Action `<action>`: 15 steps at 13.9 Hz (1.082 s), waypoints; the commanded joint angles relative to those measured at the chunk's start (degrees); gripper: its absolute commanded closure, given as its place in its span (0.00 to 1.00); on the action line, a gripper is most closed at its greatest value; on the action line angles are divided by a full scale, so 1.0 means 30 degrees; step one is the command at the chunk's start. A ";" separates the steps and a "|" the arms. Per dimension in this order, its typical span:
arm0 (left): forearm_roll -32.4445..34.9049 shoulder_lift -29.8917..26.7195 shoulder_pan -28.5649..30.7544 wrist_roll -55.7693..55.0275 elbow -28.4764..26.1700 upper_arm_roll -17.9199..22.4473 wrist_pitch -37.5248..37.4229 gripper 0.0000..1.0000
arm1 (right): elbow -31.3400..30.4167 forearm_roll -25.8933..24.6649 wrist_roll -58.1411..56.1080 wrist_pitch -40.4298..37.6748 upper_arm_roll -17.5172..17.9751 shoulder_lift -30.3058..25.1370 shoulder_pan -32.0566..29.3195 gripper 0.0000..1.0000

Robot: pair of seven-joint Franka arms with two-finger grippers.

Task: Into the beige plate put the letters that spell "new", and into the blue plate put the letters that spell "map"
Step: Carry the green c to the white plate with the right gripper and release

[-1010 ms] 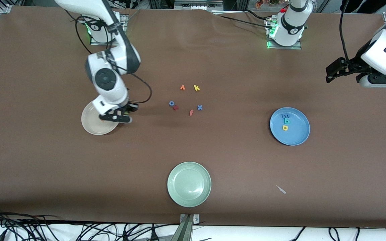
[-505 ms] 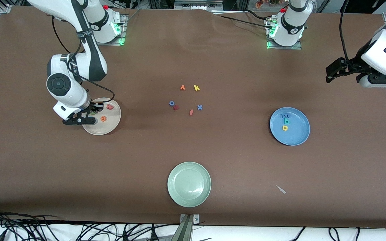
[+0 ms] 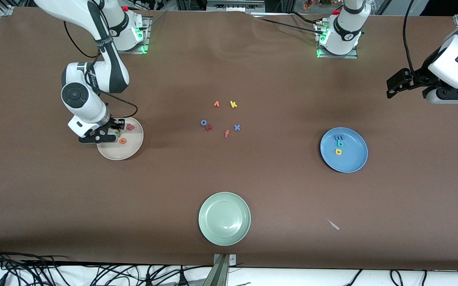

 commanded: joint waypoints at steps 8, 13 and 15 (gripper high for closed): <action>0.0524 0.0162 0.0015 0.0457 0.0411 -0.0079 -0.0007 0.00 | 0.5873 0.0039 -0.0184 -0.6958 0.0041 -0.1416 0.0228 0.33; 0.0524 0.0191 0.0015 0.0456 0.0411 -0.0108 -0.0007 0.00 | 0.9685 0.0039 -0.1324 -1.0948 0.0334 -0.2618 0.0316 0.21; 0.0524 0.0162 -0.0014 0.0456 0.0411 -0.0108 -0.0007 0.00 | 1.0944 0.0010 -0.1621 -1.1826 0.0364 -0.2678 0.0374 0.02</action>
